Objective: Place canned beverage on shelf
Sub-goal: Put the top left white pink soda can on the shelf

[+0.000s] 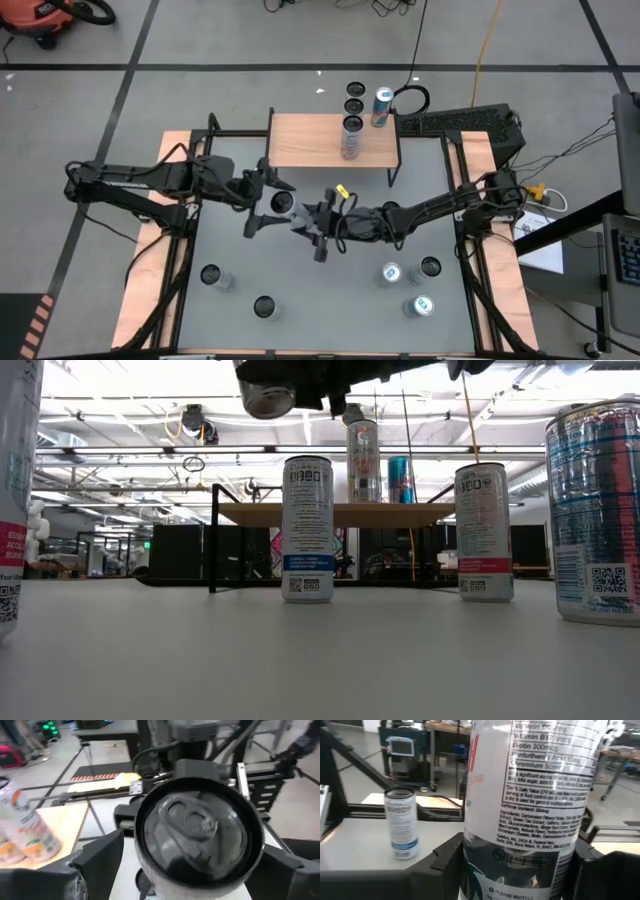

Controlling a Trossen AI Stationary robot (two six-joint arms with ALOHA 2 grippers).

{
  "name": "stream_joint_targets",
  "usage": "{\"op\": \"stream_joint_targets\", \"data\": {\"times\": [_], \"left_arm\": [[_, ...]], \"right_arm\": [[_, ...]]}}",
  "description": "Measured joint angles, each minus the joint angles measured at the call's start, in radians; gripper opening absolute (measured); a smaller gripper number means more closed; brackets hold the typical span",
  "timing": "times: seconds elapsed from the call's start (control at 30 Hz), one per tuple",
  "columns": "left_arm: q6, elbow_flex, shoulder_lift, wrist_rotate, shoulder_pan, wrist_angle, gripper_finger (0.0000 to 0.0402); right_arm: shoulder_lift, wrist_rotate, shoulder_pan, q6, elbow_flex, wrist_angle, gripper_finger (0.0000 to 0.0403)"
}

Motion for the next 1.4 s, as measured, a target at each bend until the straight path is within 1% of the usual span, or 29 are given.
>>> {"op": "stream_joint_targets", "data": {"times": [0.27, 0.43, 0.6, 0.83, 0.93, 1.23, 1.4], "left_arm": [[0.043, 0.0, -0.036, 0.083, 0.0, 0.0, 0.0356], [0.044, 0.0, -0.065, 0.105, 0.0, -0.004, 0.0356], [0.051, 0.0, -0.07, 0.113, 0.0, -0.025, 0.0356], [0.063, 0.0, -0.059, 0.134, -0.002, -0.024, 0.0353], [0.063, 0.0, -0.059, 0.134, -0.002, -0.02, 0.0339], [0.063, 0.0, -0.059, 0.121, -0.002, -0.021, 0.0277], [0.063, 0.0, -0.059, 0.105, -0.002, -0.022, 0.0259]], "right_arm": [[-0.007, -0.078, -0.001, 0.001, 0.0, -0.009, 0.0188], [-0.028, -0.093, -0.003, 0.021, 0.0, -0.026, 0.019], [-0.036, -0.193, -0.021, 0.052, 0.0, -0.047, 0.0191], [-0.036, -0.188, -0.028, 0.06, 0.001, -0.047, 0.0191], [-0.036, -0.187, -0.028, 0.06, 0.001, -0.048, 0.0191], [-0.036, -0.188, -0.028, 0.06, 0.001, -0.048, 0.0192], [-0.036, -0.188, -0.028, 0.061, 0.001, -0.048, 0.0192]]}}
